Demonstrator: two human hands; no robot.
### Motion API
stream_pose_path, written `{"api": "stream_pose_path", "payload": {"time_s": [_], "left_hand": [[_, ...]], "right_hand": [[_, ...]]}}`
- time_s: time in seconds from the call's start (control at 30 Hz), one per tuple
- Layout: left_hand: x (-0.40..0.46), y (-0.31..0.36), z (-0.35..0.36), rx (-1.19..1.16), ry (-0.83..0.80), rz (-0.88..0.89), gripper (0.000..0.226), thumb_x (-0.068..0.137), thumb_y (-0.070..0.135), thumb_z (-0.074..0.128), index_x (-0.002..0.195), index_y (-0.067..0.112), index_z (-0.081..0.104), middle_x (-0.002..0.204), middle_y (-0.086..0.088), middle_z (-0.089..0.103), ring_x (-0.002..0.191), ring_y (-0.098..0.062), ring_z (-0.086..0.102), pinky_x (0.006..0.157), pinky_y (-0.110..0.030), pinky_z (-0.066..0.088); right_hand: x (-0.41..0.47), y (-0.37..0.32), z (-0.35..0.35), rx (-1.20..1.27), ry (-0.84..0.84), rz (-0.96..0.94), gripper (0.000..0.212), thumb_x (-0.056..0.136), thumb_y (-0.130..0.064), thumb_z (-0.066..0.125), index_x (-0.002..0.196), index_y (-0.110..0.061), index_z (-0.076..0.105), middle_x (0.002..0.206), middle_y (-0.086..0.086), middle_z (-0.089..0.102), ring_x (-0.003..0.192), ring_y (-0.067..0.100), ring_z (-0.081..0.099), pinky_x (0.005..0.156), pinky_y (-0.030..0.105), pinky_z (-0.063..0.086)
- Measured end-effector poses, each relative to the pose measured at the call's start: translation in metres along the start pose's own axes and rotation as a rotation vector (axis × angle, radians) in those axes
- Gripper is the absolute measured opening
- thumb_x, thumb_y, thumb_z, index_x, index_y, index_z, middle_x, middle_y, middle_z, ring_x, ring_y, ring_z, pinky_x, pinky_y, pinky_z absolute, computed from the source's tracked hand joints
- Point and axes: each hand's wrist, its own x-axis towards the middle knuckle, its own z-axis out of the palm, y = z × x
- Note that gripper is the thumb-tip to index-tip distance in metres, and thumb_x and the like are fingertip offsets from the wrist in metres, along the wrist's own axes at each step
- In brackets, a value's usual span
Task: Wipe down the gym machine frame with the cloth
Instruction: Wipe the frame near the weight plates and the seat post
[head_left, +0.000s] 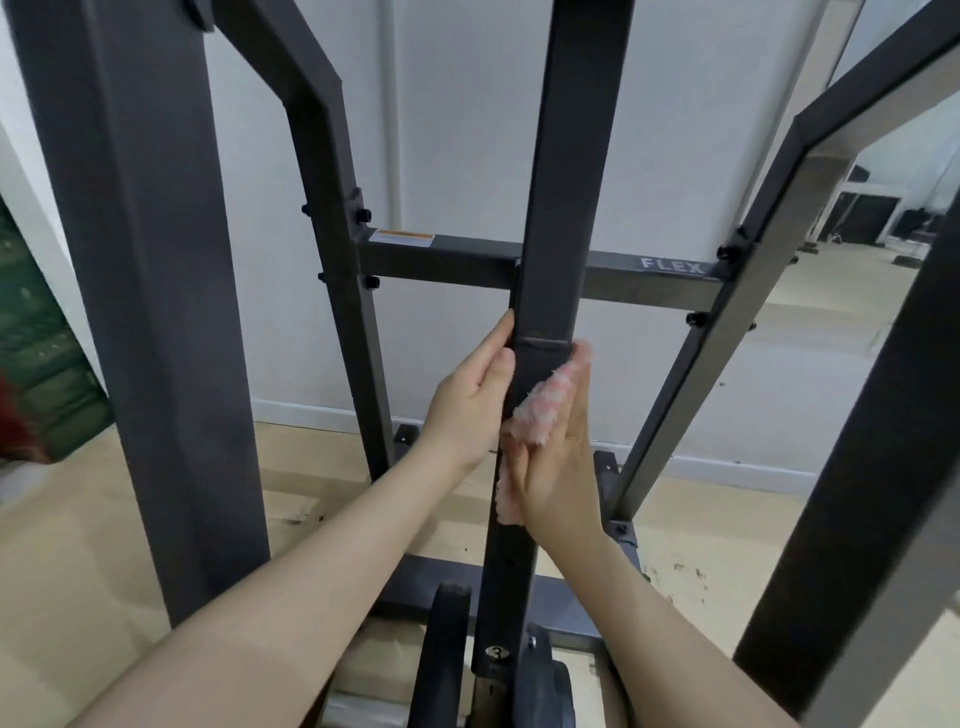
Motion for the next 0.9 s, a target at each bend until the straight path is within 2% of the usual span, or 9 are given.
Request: {"api": "stream_pose_path", "payload": {"time_s": [0.03,0.1,0.2,0.37,0.5,0.63,0.77,0.83,0.9], "left_hand": [[0.0,0.001,-0.003,0.002,-0.021,-0.007,0.041,0.1,0.041,0.03,0.142,0.042,0.033,0.145,0.016,0.04,0.13,-0.004,0.039,0.105,-0.026,0.038],[0.003,0.007,-0.011,-0.01,-0.081,-0.043,0.047,0.096,0.052,0.025,0.14,0.04,0.037,0.142,0.012,0.044,0.126,-0.004,0.042,0.095,-0.022,0.043],[0.008,0.018,-0.026,-0.109,-0.118,-0.114,0.066,0.084,0.065,0.021,0.135,0.03,0.045,0.133,0.003,0.053,0.118,-0.009,0.053,0.095,-0.031,0.046],[0.009,0.026,-0.03,-0.102,-0.094,-0.11,0.052,0.075,0.068,0.02,0.106,0.04,0.052,0.103,0.015,0.061,0.099,-0.001,0.06,0.087,-0.025,0.048],[0.013,0.035,-0.033,-0.095,-0.081,-0.12,0.057,0.074,0.068,0.019,0.106,0.038,0.055,0.099,0.014,0.064,0.096,-0.003,0.063,0.083,-0.023,0.05],[0.026,0.052,-0.041,-0.008,-0.069,-0.07,0.061,0.093,0.056,0.013,0.131,0.023,0.047,0.116,0.005,0.06,0.102,-0.006,0.06,0.08,-0.019,0.047],[0.046,0.077,-0.04,0.034,-0.004,0.048,0.04,0.102,0.035,0.027,0.138,0.024,0.041,0.126,0.011,0.053,0.105,0.0,0.056,0.084,-0.015,0.044],[0.054,0.088,-0.035,0.068,-0.027,0.108,0.042,0.101,0.019,0.039,0.142,0.027,0.036,0.126,0.018,0.048,0.111,0.002,0.05,0.093,-0.014,0.039],[0.055,0.09,-0.026,0.207,-0.059,0.17,0.047,0.097,0.011,0.047,0.14,0.028,0.038,0.118,0.023,0.051,0.108,0.005,0.05,0.089,-0.006,0.037]], "right_hand": [[0.0,0.003,-0.002,-0.092,-0.04,-0.036,0.077,0.098,-0.026,0.043,0.15,-0.018,-0.013,0.152,0.028,0.022,0.14,0.037,0.029,0.112,0.05,0.031],[0.02,0.003,-0.008,-0.407,0.007,-0.187,0.069,0.098,-0.03,0.041,0.149,-0.004,0.002,0.154,0.026,0.013,0.142,0.039,0.023,0.115,0.048,0.026],[0.074,-0.008,-0.022,-0.744,0.095,-0.463,0.055,0.099,-0.033,0.035,0.147,-0.007,0.024,0.153,0.014,0.02,0.142,0.03,0.018,0.116,0.044,0.02],[0.098,-0.011,-0.039,-0.954,0.023,-0.601,0.056,0.098,-0.034,0.034,0.149,-0.011,0.027,0.156,0.006,0.021,0.144,0.023,0.016,0.117,0.04,0.014],[0.101,-0.025,-0.047,-1.113,-0.132,-0.716,0.055,0.097,-0.04,0.032,0.14,-0.009,0.046,0.152,0.008,0.033,0.142,0.024,0.027,0.115,0.04,0.017],[0.169,-0.061,-0.078,-1.232,-0.103,-0.773,0.047,0.098,-0.038,0.034,0.12,-0.01,0.064,0.142,0.008,0.049,0.137,0.025,0.038,0.115,0.043,0.024],[0.224,-0.087,-0.092,-1.203,-0.116,-0.624,0.054,0.1,-0.039,0.019,0.136,-0.009,0.047,0.155,0.008,0.027,0.147,0.025,0.011,0.116,0.037,-0.008],[0.225,-0.089,-0.087,-1.152,-0.053,-0.6,0.055,0.099,-0.038,0.021,0.138,-0.008,0.045,0.157,0.008,0.023,0.147,0.025,0.009,0.116,0.036,-0.009],[0.206,-0.078,-0.08,-1.145,-0.009,-0.657,0.05,0.097,-0.033,0.039,0.139,-0.005,0.045,0.156,0.011,0.024,0.146,0.026,0.015,0.117,0.038,-0.001]]}}
